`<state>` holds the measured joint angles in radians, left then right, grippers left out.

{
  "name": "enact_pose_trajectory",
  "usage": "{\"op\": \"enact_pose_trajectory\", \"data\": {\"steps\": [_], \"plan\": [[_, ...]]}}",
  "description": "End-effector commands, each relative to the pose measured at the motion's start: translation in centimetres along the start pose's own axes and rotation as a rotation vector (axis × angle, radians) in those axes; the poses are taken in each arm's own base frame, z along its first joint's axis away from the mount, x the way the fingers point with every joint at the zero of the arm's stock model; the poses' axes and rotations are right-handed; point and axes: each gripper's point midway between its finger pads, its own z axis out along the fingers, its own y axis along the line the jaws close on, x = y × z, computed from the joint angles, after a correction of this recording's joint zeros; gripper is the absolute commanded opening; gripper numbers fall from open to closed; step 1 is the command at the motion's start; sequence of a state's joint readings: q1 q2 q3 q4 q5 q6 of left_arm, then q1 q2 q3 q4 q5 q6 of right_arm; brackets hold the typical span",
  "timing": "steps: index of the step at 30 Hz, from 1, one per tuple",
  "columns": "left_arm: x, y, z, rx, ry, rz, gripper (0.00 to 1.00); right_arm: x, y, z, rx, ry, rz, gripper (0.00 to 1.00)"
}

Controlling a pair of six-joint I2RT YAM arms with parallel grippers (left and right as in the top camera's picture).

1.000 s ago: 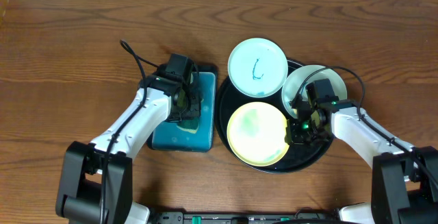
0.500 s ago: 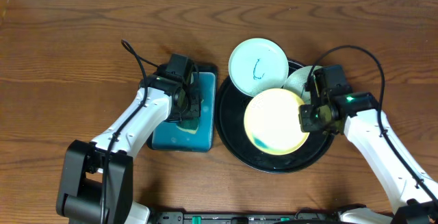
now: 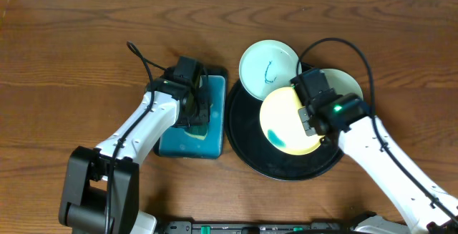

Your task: Clean dirty plates on tray and stack at the side

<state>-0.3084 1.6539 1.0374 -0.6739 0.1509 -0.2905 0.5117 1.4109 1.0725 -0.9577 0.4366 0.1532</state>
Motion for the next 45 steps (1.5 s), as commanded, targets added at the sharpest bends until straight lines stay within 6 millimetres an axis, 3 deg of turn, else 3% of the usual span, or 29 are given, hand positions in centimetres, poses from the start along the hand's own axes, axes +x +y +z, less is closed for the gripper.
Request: {"op": "enact_pose_trajectory", "data": {"steps": [1, 6, 14, 26, 30, 33, 37, 45], "plan": [[0.5, 0.5, 0.4, -0.013, 0.017, 0.004, 0.08, -2.3, -0.9, -2.7, 0.188, -0.14, -0.05, 0.01], [0.5, 0.5, 0.4, -0.014, 0.017, 0.003, 0.08, -4.0, 0.2, -5.8, 0.339, -0.29, -0.134, 0.01], [0.5, 0.5, 0.4, -0.014, 0.017, 0.003, 0.08, -4.8, 1.7, -9.4, 0.476, -0.439, -0.213, 0.01], [0.5, 0.5, 0.4, -0.013, 0.017, 0.003, 0.08, -5.0, 1.8, -10.0, 0.497, -0.461, -0.217, 0.01], [0.5, 0.5, 0.4, -0.014, 0.017, 0.003, 0.08, -5.1, 1.7, -9.9, 0.48, -0.477, -0.147, 0.01], [0.5, 0.5, 0.4, -0.014, 0.017, 0.003, 0.08, -4.9, 1.4, -8.6, 0.399, -0.452, 0.0, 0.01], [0.5, 0.5, 0.4, -0.014, 0.017, 0.004, 0.08, -3.8, 0.8, -4.6, 0.195, -0.294, 0.241, 0.01], [0.5, 0.5, 0.4, -0.014, 0.017, 0.004, 0.08, -2.7, -4.7, 1.3, -0.099, -0.048, 0.672, 0.01]]}}
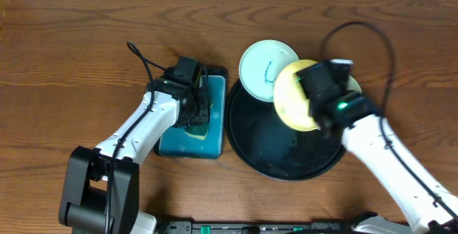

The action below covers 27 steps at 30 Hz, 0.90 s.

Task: Clean dirty plates on tray and stack at the side
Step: 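Lift the yellow plate with the right gripper and set it right of the tray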

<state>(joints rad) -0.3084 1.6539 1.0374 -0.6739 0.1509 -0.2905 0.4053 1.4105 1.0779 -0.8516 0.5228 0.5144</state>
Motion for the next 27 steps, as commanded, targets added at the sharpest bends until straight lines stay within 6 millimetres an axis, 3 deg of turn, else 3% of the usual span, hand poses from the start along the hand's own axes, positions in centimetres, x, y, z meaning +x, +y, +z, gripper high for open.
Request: {"op": "enact_pose_trajectory", "data": {"steps": [1, 5, 12, 15, 20, 24, 27], "plan": [[0.5, 0.5, 0.4, -0.014, 0.017, 0.004, 0.08, -0.7, -0.6, 1.0, -0.193, 0.115, 0.223, 0.01], [0.5, 0.5, 0.4, -0.014, 0.017, 0.004, 0.08, -1.7, -4.0, 2.7, -0.278, 0.179, 0.426, 0.01], [0.7, 0.6, 0.5, -0.015, 0.022, 0.003, 0.08, -1.7, -12.7, 4.8, -0.277, 0.21, 0.74, 0.01], [0.7, 0.6, 0.5, -0.016, 0.023, 0.003, 0.08, -0.7, -17.1, 5.5, -0.208, 0.203, 0.86, 0.01], [0.7, 0.6, 0.5, -0.016, 0.023, 0.003, 0.08, 1.7, -22.1, 6.1, -0.108, 0.205, 1.0, 0.01], [0.7, 0.6, 0.5, -0.016, 0.023, 0.003, 0.08, 5.4, -24.6, 7.0, 0.026, 0.25, 1.055, 0.01], [0.7, 0.6, 0.5, -0.016, 0.023, 0.003, 0.08, 7.0, -24.5, 8.0, 0.047, 0.258, 1.061, 0.01]]}}
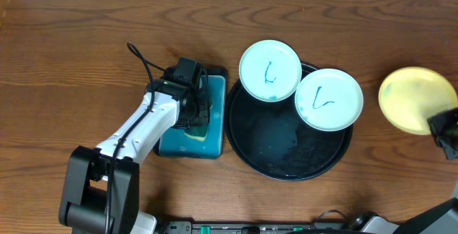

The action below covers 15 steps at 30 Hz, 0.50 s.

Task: Clean dirty plates on tray and stack at the side
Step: 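Lift the yellow plate with the right gripper and set it right of the tray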

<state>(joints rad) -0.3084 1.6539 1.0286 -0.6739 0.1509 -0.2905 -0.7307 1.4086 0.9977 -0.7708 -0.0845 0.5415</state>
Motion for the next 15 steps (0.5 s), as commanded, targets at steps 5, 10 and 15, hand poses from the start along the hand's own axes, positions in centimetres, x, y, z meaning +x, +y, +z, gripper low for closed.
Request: {"op": "enact_pose_trajectory", "data": {"steps": [5, 10, 15], "plan": [[0.4, 0.4, 0.4, -0.013, 0.015, 0.004, 0.08, 0.9, -1.4, 2.5, 0.0, -0.036, 0.015, 0.01], [0.4, 0.4, 0.4, -0.012, 0.015, 0.004, 0.08, 1.1, -1.3, 3.5, -0.029, -0.06, 0.01, 0.01], [0.4, 0.4, 0.4, -0.012, 0.015, 0.004, 0.08, 1.3, -0.7, 3.8, -0.041, -0.063, -0.01, 0.01]]}}
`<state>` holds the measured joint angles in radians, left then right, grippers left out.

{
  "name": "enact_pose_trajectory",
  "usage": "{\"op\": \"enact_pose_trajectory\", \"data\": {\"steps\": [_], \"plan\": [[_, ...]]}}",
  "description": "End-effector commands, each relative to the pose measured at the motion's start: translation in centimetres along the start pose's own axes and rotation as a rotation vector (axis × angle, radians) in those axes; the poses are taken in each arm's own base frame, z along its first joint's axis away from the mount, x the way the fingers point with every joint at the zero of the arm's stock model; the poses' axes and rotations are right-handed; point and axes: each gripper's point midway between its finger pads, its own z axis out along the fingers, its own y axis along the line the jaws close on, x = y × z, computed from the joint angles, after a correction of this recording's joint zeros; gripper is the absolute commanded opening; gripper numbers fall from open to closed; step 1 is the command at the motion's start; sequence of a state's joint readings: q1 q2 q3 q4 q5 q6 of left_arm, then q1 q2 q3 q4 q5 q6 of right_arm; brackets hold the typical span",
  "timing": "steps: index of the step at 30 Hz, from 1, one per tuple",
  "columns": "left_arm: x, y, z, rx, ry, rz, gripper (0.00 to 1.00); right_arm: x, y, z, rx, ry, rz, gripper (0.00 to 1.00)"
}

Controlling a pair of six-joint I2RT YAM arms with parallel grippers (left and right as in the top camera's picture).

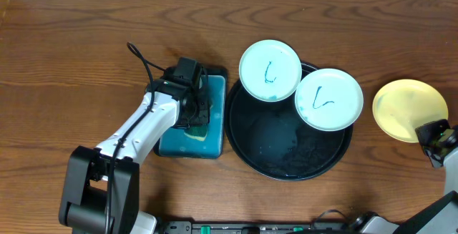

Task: Clean dirty plates on tray and stack at the side
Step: 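Lift the yellow plate with the right gripper and set it right of the tray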

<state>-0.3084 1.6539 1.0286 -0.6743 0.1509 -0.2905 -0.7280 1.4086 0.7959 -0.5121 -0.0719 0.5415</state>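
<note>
A yellow plate (406,109) lies low at the far right of the table, off the tray. My right gripper (427,131) is shut on its lower right rim. Two pale plates with blue-green marks remain at the black round tray (275,152): one (269,71) overhangs its upper left rim, the other (328,99) sits on its right side. My left gripper (195,114) points down onto a yellowish sponge (195,132) in the teal holder (215,123). Its fingers are hidden under the wrist.
The teal holder stands directly against the tray's left edge. A black cable (139,59) loops up from the left arm. The brown wooden table (71,62) stretches to the left and along the back.
The yellow plate has dropped slightly lower and toward the tray, and my right gripper has come inward with it. The left arm and the two marked plates have not moved.
My right gripper first held the yellow plate, with a blue smear on it, over the tray's middle. Then the plate was raised above the tray's back right. Then it was out past the tray at the far right, where it now sits lower. The left arm stayed at the sponge throughout.
</note>
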Motion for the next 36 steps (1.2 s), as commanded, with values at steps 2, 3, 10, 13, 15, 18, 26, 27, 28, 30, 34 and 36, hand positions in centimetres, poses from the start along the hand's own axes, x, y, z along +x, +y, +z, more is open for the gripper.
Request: {"op": "enact_pose_trajectory", "data": {"steps": [2, 3, 10, 13, 15, 18, 26, 27, 28, 30, 34, 36], "plan": [[0.4, 0.4, 0.4, -0.012, 0.015, 0.004, 0.08, 0.1, 0.9, -0.1, -0.025, -0.009, -0.01, 0.01], [0.4, 0.4, 0.4, -0.012, 0.015, 0.004, 0.08, 0.1, 1.0, 0.0, -0.026, -0.008, -0.012, 0.01], [0.4, 0.4, 0.4, -0.012, 0.015, 0.003, 0.08, 0.7, 1.0, 2.2, -0.011, 0.029, -0.02, 0.01], [0.4, 0.4, 0.4, -0.012, 0.015, 0.003, 0.08, 0.9, 1.0, 3.1, -0.015, 0.046, -0.019, 0.01], [0.4, 0.4, 0.4, -0.012, 0.015, 0.003, 0.08, 1.1, 1.7, 3.8, -0.052, 0.063, -0.034, 0.01], [0.4, 0.4, 0.4, -0.012, 0.015, 0.003, 0.08, 0.9, 2.1, 4.1, -0.072, 0.058, -0.048, 0.06], [0.4, 0.4, 0.4, -0.012, 0.014, 0.003, 0.08, 2.0, 5.9, 3.0, -0.28, 0.133, -0.172, 0.47], [0.4, 0.4, 0.4, -0.012, 0.014, 0.004, 0.08, 2.3, 7.5, 2.5, -0.343, 0.145, -0.23, 0.48], [0.4, 0.4, 0.4, -0.012, 0.014, 0.004, 0.08, 2.5, 8.3, 2.1, -0.374, 0.15, -0.267, 0.48], [0.4, 0.4, 0.4, -0.012, 0.014, 0.003, 0.08, 3.7, 11.0, 1.1, -0.431, 0.167, -0.399, 0.51], [0.4, 0.4, 0.4, -0.012, 0.014, 0.004, 0.08, 6.3, 14.5, -0.3, -0.459, 0.183, -0.633, 0.53], [0.4, 0.4, 0.4, -0.012, 0.015, 0.004, 0.08, 8.4, 16.1, -0.9, -0.462, 0.183, -0.786, 0.54]]}}
